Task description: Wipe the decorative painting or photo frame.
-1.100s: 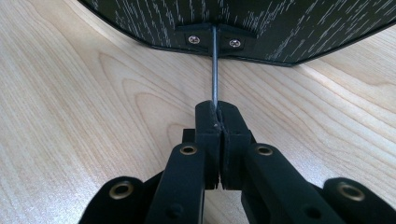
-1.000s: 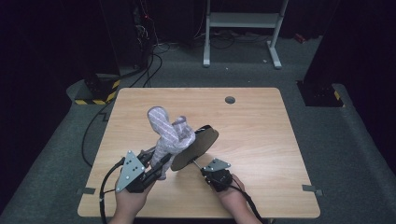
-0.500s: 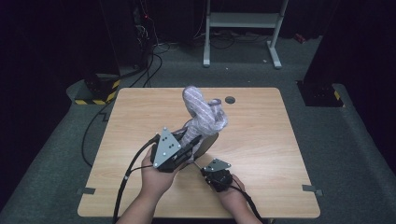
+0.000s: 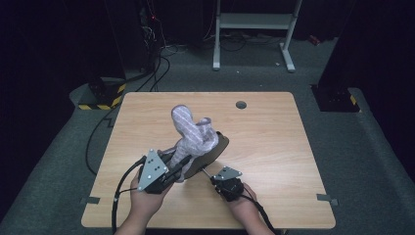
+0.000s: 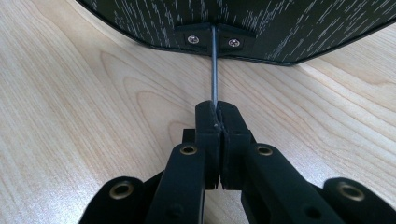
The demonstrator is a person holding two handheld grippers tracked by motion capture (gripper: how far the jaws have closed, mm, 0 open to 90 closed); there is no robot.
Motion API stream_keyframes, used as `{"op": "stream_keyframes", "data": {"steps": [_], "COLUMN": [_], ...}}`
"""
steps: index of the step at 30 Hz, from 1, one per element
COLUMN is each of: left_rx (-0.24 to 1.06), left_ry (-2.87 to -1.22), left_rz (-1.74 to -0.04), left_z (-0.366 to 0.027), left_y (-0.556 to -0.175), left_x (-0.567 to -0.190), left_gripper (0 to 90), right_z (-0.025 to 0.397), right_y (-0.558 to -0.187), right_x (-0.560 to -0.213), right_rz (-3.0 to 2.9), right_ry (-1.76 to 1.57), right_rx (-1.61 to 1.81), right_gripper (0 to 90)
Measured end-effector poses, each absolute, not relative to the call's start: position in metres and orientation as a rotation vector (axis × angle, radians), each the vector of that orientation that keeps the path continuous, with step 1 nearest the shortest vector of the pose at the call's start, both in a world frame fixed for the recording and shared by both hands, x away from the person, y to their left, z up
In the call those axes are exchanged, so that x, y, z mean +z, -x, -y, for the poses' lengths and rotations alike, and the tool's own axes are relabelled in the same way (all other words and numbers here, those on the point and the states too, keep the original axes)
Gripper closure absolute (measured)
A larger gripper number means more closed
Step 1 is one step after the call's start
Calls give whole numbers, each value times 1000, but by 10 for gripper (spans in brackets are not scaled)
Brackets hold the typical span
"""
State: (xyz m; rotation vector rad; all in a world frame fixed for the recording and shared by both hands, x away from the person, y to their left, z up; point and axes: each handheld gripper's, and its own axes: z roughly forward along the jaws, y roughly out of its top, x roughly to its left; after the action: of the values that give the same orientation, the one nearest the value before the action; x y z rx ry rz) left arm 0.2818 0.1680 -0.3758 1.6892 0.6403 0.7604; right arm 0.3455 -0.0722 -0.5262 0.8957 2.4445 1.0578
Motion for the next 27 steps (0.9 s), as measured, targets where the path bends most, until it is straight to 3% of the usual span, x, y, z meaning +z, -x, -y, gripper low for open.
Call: {"op": "stream_keyframes", "data": {"steps": [20,27], "left_rx": [730,764], "left_ry": [-1672,-1668], "left_rz": [-702,-697], "left_z": [-202,-202], "left_y": [-258,-255], "left_x": [-432,-426], "left_gripper": [719,711], "right_z": [73,73], "right_y": [-346,-346], "right_x": [-526,-526], "right_rz": [-2450,-2448], "right_ry": [-904,-907], "right_rx": [1063,1062], "right_gripper": [885,885]}}
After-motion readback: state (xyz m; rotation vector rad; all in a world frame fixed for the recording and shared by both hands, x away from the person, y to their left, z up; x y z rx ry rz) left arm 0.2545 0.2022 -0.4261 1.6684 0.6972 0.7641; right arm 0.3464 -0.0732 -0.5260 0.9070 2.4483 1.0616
